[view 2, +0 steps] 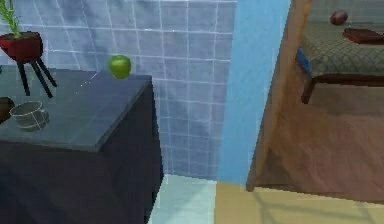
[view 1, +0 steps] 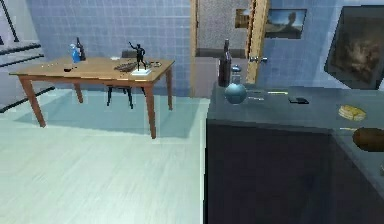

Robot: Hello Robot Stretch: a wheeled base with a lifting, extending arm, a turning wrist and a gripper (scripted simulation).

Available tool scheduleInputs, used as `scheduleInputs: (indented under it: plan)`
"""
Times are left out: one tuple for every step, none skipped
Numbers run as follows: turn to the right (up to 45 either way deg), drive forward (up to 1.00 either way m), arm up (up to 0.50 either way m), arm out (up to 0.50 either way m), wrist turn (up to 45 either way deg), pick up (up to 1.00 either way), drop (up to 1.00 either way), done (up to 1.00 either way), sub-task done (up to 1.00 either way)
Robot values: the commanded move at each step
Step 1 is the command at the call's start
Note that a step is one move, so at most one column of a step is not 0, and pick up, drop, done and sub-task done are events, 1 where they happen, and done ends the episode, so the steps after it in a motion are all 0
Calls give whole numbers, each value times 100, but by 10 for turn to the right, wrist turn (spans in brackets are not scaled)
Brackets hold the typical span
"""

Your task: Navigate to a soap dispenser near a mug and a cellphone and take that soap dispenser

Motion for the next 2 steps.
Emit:
scheduleInputs:
  plan:
    - [0,15,0,0,0,0,0,0,0]
    - [-300,0,0,0,0,0,0,0,0]
